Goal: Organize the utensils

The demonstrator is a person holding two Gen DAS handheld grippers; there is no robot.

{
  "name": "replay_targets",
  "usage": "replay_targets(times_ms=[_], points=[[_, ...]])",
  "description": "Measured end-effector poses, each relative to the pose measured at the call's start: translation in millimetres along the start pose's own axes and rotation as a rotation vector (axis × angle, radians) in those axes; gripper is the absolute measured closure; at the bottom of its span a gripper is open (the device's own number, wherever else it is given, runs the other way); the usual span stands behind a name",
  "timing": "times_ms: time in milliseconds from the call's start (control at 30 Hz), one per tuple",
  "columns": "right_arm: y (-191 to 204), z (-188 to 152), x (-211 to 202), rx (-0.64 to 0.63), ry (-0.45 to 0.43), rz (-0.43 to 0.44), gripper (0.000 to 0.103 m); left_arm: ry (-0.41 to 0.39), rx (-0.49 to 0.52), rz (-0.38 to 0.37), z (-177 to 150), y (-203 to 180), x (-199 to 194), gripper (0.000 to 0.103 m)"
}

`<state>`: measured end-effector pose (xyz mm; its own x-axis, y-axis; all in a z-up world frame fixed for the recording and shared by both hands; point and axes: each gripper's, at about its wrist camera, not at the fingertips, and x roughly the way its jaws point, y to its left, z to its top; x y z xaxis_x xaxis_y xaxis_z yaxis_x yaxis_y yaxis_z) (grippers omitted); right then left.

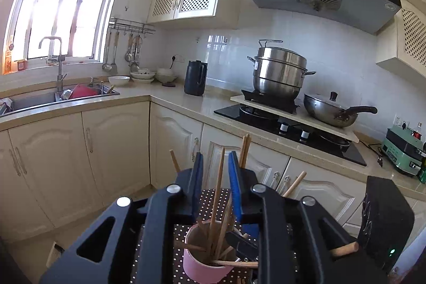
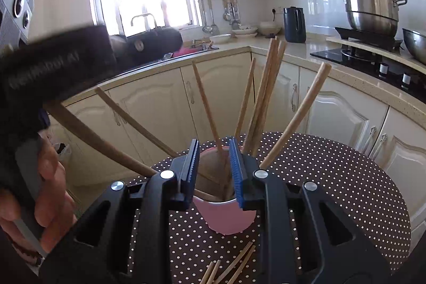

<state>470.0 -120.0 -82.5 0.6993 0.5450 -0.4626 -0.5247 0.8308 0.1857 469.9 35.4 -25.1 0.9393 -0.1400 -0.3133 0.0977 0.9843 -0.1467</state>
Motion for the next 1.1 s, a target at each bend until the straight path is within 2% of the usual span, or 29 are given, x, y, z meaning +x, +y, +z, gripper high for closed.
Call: replay_targets(times_ms=[233,433,633,767,800,867,1000,1067,1100], points=[[-13,2,13,0.048,0.037,-0.022,0.079,-0.02,-0.012,0.029,11,-2,5,0.07],[-20,8,25,0.09,0.079,-0.025,0.079,-0.043,-0.037,0.05,20,2,3,0.067],[-20,14,34,0.11,0.105,-0.01,0.079,0.021,-0.041,0.074,24,8,20,0.065],[-15,18,32,0.086,0.106,-0.039,0.079,0.066,-0.031,0.071,25,11,32,0.066],[-14,19,32,0.078,0.105,-0.044,0.079,0.069,-0.026,0.069,26,11,34,0.066],[-14,22,32,0.082,0.105,-0.038,0.079,0.079,-0.034,0.039,28,12,36,0.102],[-12,29,33,0.072,0.1,-0.038,0.078,0.103,-0.028,0.004,33,9,41,0.102],[-11,31,35,0.063,0.101,-0.051,0.07,0.097,-0.024,-0.002,35,8,41,0.102],[-12,32,37,0.065,0.101,-0.05,0.062,0.097,-0.035,-0.011,36,8,41,0.102]])
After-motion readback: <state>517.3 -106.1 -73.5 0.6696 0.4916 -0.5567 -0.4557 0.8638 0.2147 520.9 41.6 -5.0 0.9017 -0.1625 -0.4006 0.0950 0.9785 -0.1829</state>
